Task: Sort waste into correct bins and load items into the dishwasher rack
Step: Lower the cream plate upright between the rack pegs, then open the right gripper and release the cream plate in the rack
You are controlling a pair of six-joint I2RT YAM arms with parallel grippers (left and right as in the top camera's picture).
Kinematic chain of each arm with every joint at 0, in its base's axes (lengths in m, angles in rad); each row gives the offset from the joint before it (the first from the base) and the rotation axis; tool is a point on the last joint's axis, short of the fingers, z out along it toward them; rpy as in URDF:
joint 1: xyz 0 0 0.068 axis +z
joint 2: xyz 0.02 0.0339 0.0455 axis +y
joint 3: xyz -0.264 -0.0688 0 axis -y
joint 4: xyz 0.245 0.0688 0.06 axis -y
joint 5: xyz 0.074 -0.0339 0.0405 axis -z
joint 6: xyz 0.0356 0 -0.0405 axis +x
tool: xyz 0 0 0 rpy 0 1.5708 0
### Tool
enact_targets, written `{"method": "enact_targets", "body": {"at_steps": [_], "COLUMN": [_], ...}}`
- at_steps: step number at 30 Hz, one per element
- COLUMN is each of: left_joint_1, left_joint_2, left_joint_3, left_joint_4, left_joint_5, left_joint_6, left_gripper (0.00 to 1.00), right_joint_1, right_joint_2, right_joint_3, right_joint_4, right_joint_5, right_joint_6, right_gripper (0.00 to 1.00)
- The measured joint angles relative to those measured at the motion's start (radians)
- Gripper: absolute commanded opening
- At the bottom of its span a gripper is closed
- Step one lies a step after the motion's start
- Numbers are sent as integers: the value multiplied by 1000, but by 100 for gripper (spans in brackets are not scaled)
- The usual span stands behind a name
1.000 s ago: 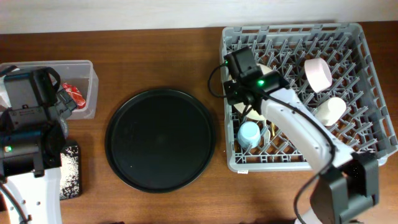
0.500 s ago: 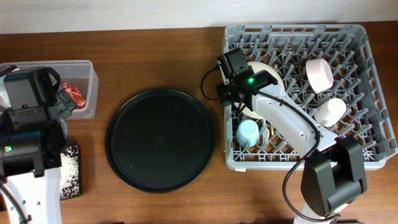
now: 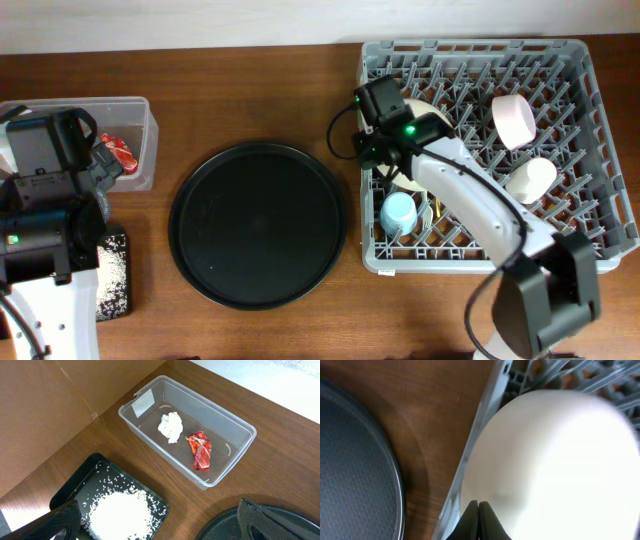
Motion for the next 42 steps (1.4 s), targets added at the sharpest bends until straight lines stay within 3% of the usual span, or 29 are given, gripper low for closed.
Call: {"method": "enact_targets", "body": {"at_steps": [2,10,12,13,20,29,42], "left_joint_1": [0,0,0,0,0,0,0], "left_joint_2": [0,0,0,0,0,0,0], "left_joint_3": [0,0,0,0,0,0,0], "left_joint_4": [0,0,0,0,0,0,0], "left_joint_5": [0,0,0,0,0,0,0], "left_joint_6": [0,0,0,0,0,0,0], "left_gripper": [99,99,99,99,99,99,99], "right_joint_1": [0,-1,0,5,84,167,167], "right_joint_2": [-37,-53,-53,-53,-53,-53,-55], "right_joint_3": [5,13,13,13,-8,-152,-298], "right_joint_4": [-31,-107,-109,-126,-172,-91,117], "right_joint_5": [0,-1,-11,-5,165,413,487], "right_joint_6": [0,10,-1,-35,-118,-69,-20], "right_gripper": [7,42,46,55,78,78,85]}}
